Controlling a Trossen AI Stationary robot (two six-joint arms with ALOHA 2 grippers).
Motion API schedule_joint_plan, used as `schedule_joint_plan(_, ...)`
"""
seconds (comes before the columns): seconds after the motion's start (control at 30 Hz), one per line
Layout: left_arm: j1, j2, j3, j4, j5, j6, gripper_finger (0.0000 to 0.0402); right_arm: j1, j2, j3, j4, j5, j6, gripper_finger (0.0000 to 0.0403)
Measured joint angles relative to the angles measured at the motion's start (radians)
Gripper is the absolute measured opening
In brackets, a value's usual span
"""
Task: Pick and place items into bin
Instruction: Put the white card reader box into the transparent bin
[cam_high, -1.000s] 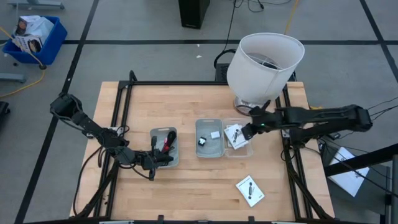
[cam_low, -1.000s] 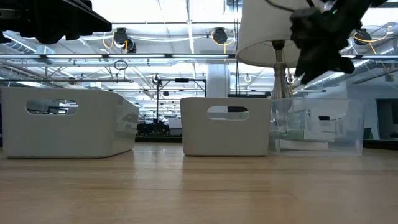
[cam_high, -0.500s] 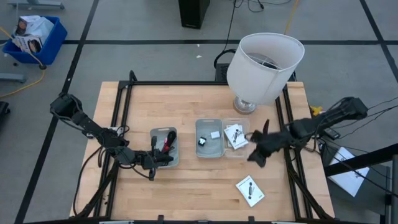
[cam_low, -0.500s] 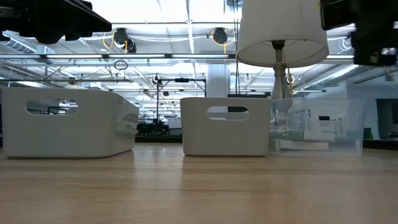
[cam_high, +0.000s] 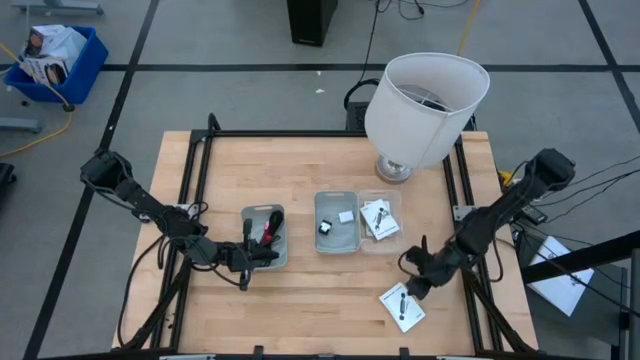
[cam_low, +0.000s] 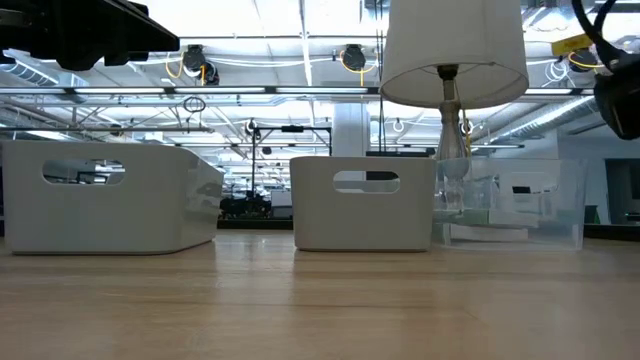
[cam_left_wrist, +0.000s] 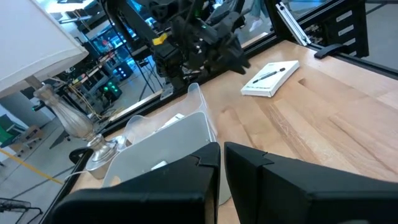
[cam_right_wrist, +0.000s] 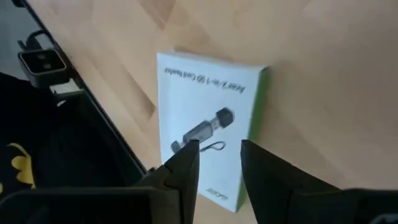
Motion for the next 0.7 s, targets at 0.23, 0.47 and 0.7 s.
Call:
schedule_joint_plan(0.23, 0.000, 0.000, 0.000, 0.000, 0.000, 0.006, 0.0031, 0.058, 0.096, 0.000, 0.072, -0.005, 0.095, 0.0112)
schedule_joint_plan(0.47, 0.000, 0.000, 0.000, 0.000, 0.000, 0.004, 0.0031, 0.069, 0.174, 0.000, 0.081, -0.017, 0.121, 0.0112)
schedule_joint_plan(0.7, 0.000, 0.000, 0.000, 0.000, 0.000, 0.001, 0.0031, 0.067, 0.259, 0.005, 0.078, -0.052, 0.122, 0.0112)
